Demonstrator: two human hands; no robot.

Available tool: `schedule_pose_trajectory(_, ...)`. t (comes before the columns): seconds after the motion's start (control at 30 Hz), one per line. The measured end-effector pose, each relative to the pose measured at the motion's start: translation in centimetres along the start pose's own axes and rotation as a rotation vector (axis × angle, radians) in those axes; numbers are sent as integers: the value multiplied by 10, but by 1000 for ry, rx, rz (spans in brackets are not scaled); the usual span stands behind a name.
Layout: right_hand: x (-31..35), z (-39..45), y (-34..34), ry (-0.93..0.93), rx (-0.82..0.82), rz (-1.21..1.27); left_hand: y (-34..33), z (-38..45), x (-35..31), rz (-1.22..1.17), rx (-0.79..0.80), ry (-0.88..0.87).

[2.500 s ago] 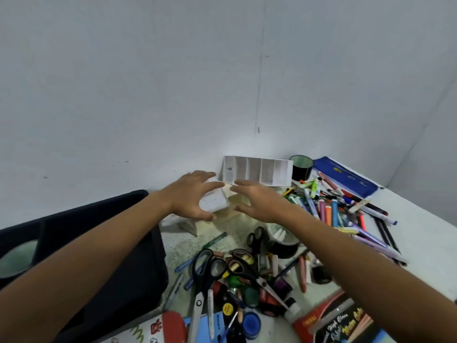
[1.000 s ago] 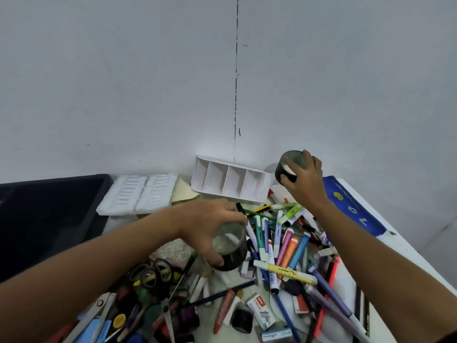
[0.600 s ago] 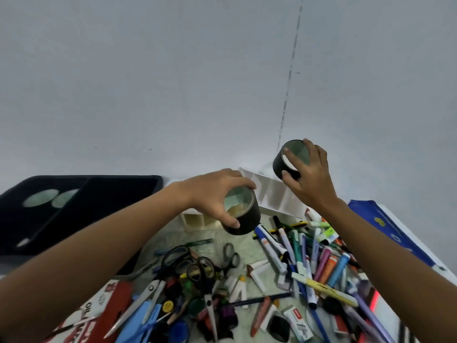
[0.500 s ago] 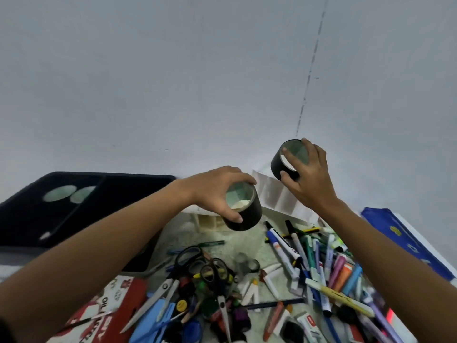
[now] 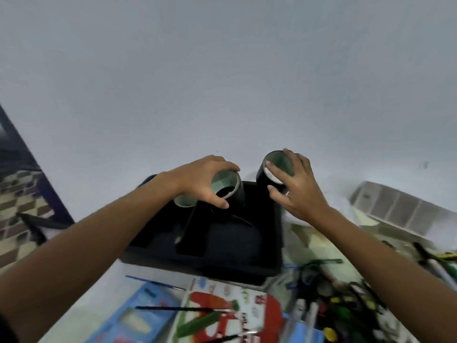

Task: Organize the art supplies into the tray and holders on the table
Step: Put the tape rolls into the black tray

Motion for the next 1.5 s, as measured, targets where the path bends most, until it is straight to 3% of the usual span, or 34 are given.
schedule_pose_trajectory(0.2, 124, 28, -98, 64, 150, 78, 25, -106, 108, 51, 42, 90)
schedule_pose_trajectory(0.4, 181, 28, -146, 90, 318, 59, 15, -143, 150, 44, 104, 134)
schedule_pose_trajectory(0.6, 189, 15, -172, 25, 458, 22, -3, -159, 165, 17, 154, 126)
schedule_pose_trajectory(0.83, 186, 8, -200, -109, 848, -75, -34, -153, 159, 174, 318, 118)
schedule_pose_trajectory(0.93, 184, 5, -206, -91, 945, -151, -47, -151, 159, 169, 361, 114)
schedule_pose_trajectory(1.13, 185, 1, -214, 52, 983, -363, -69, -150, 161, 204, 380, 100)
schedule_pose_trajectory(1.27, 186, 5, -218, 73, 978, -530, -69, -147, 159, 251, 309, 98)
schedule_pose_trajectory(1.5, 187, 9, -221, 46, 851, -675, -68, -143, 155, 503, 254, 77)
Point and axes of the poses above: each hand's wrist, its own z-axis towards the middle knuckle, its own y-axis out of the back of the hand, x = y × z, the point moved 5 cm from there along z, towards the middle knuckle, and after that the axes turned 8 degrees about -y, right-handed, at the moved point
